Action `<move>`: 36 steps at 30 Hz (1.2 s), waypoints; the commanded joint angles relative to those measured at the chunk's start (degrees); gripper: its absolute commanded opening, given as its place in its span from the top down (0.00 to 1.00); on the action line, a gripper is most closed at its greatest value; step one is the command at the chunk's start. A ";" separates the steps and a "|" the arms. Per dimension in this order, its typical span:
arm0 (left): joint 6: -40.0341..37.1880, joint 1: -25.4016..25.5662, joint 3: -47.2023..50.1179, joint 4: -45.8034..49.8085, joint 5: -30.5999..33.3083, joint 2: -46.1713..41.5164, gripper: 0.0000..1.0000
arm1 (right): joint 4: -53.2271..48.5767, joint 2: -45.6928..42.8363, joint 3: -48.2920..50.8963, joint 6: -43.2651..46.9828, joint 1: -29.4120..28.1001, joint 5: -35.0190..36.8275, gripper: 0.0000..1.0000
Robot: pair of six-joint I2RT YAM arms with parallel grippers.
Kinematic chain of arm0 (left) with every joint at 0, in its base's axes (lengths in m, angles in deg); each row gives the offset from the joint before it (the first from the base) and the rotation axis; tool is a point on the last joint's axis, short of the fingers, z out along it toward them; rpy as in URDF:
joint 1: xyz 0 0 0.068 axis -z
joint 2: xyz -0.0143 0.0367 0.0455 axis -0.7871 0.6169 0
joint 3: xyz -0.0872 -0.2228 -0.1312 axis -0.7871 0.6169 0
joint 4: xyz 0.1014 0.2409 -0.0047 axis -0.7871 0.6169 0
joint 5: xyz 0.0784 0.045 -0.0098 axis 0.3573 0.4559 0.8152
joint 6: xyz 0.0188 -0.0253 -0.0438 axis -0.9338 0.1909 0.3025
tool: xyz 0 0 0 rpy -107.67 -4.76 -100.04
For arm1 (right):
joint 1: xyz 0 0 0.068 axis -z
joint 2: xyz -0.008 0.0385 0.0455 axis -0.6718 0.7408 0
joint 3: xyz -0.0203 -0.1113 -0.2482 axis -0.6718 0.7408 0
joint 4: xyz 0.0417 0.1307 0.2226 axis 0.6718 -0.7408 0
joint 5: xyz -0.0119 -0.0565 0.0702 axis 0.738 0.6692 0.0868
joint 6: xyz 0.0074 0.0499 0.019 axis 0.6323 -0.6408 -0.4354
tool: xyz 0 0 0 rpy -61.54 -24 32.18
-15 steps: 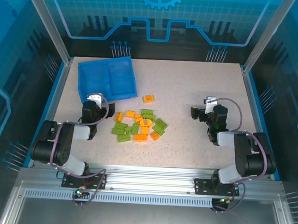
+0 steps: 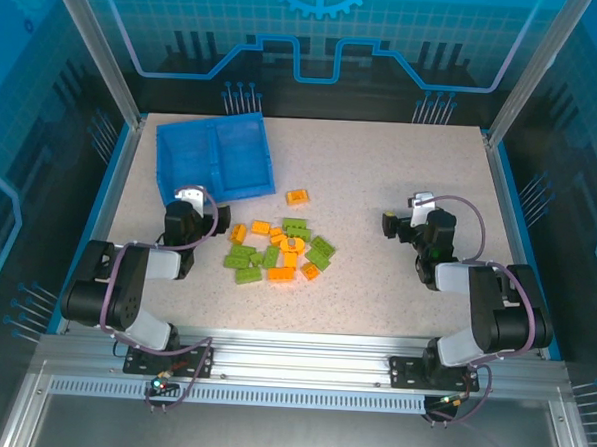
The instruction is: Sort the legos into containers by color
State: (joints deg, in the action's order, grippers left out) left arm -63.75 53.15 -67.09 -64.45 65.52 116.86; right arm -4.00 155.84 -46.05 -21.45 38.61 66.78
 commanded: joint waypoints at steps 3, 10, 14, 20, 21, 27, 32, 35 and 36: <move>0.41 -0.37 -1.16 -1.43 -1.14 -0.23 0.01 | -0.18 0.40 -0.97 0.55 0.64 -0.59 0.00; -0.61 1.03 -1.34 4.13 0.22 -6.54 0.01 | -30.83 -17.74 -9.97 -4.91 -5.77 10.79 0.02; 3.39 3.94 -5.83 21.81 4.07 -17.19 0.01 | -64.48 -21.29 -25.24 -21.19 -9.47 6.90 0.03; 18.84 9.95 -17.66 51.83 5.97 -26.33 0.01 | -85.10 -14.57 -38.77 -24.45 -20.43 -2.36 0.01; 21.81 11.09 -19.94 57.39 5.82 -26.51 0.01 | -87.16 -12.94 -40.47 -24.79 -22.51 -3.58 0.01; 32.20 14.10 -27.46 79.68 1.61 -22.03 0.01 | -90.53 -5.89 -45.43 -27.96 -32.61 -4.98 0.00; 30.98 14.01 -29.72 80.39 -4.21 -12.74 0.04 | -88.17 -2.33 -47.20 -31.01 -36.78 -7.26 0.00; 28.14 14.23 -32.08 79.35 -3.12 -6.70 0.09 | -87.28 -0.89 -47.60 -32.47 -39.79 -7.02 0.00; 27.10 14.30 -33.11 79.30 -2.29 -4.49 0.10 | -87.22 -0.51 -47.60 -33.06 -40.98 -6.38 0.00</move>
State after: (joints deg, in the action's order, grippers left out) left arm -35.25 67.09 -96.58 12.48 64.16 109.38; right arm -90.60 154.24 -92.02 -51.59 0.49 61.41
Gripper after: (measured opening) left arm 0.908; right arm 0.999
